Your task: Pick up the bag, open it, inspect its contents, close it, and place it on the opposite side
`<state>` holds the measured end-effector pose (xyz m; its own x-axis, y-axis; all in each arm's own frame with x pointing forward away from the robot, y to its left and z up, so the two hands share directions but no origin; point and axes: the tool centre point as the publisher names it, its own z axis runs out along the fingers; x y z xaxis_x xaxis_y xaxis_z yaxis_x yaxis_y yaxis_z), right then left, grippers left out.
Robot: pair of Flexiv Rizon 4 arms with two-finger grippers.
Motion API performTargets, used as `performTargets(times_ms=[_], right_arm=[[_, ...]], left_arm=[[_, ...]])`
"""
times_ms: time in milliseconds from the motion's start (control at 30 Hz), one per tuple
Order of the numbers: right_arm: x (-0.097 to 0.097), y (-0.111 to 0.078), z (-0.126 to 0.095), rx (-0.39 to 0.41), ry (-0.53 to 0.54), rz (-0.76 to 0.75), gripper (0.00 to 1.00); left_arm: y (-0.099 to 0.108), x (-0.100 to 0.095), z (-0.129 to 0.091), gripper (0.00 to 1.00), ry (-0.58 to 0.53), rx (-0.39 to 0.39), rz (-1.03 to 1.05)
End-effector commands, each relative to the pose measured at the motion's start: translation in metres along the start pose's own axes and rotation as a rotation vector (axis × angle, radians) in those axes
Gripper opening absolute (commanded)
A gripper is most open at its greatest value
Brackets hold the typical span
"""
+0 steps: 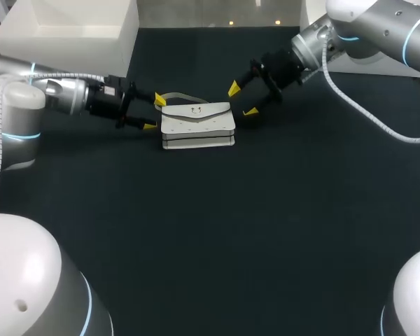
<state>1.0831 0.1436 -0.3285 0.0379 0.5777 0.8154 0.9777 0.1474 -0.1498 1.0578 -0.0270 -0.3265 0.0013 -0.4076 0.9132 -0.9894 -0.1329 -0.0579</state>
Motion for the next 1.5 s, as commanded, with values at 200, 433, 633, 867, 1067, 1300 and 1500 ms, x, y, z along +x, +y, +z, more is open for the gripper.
performTargets(times_ms=[200, 433, 633, 867, 1067, 1300, 1500], right_arm=[[-0.001, -0.01, -0.006, -0.027, -0.042, -0.005, 0.82], [-0.004, -0.012, -0.012, -0.033, -0.052, -0.007, 0.81], [-0.006, -0.013, -0.015, -0.031, -0.073, -0.019, 0.81], [-0.009, -0.015, -0.027, -0.042, -0.115, -0.03, 0.85], [-0.013, -0.018, -0.036, -0.049, -0.148, -0.035, 0.86], [-0.021, -0.022, -0.048, -0.064, -0.213, -0.05, 0.95], [-0.027, -0.028, -0.06, -0.09, -0.291, -0.052, 1.0]], left_arm=[[0.011, -0.001, 0.006, 0.75, -0.013, 0.013, -0.011], [0.009, -0.004, 0.013, 0.66, -0.023, 0.003, -0.024], [0.006, -0.006, 0.018, 0.5, -0.032, -0.004, -0.036], [0.003, -0.013, 0.025, 0.47, -0.044, -0.023, -0.058], [0.002, -0.017, 0.028, 0.23, -0.053, -0.029, -0.071], [0.001, -0.02, 0.027, 0.0, -0.062, -0.037, -0.079], [0.002, -0.021, 0.02, 0.0, -0.087, -0.063, -0.058]])
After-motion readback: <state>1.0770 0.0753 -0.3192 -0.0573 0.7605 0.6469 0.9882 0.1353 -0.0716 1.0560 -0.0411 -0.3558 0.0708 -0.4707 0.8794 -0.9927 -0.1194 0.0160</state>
